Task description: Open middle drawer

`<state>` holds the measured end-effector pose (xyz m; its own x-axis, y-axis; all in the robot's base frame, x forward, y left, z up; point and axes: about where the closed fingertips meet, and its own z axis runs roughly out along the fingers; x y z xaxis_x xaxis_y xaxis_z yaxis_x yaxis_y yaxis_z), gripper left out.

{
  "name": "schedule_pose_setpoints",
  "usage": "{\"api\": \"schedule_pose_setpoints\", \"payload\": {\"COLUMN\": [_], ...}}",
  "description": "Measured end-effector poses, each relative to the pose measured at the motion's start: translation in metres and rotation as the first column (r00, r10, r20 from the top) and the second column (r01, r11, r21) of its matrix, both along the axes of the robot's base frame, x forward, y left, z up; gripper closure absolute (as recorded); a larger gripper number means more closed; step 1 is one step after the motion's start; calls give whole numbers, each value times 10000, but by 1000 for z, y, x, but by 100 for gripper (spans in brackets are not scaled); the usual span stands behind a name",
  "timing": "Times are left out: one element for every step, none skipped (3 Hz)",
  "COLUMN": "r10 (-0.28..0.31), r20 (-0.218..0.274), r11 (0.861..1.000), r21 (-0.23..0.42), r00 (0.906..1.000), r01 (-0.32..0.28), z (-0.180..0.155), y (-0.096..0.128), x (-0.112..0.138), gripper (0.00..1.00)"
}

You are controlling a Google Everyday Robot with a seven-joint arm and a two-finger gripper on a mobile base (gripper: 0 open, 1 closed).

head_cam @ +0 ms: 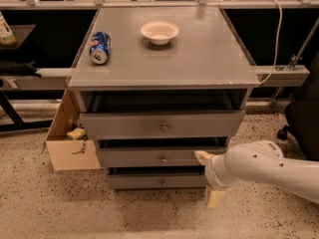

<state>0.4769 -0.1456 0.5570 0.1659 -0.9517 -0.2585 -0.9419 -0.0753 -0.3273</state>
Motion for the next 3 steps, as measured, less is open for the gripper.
{"api": "schedule_pose_setpoints", "payload": {"r10": [-71, -104, -155], "r20": [-105, -193, -133], "r11": [9998, 9995, 9989], "r21": [-160, -290, -437], "r00": [9999, 9998, 9998], "r01": [69, 98, 149], "z": [-43, -79, -106], "y": [-16, -27, -26], "x": [45, 86, 117], "gripper": [0, 0, 0]}}
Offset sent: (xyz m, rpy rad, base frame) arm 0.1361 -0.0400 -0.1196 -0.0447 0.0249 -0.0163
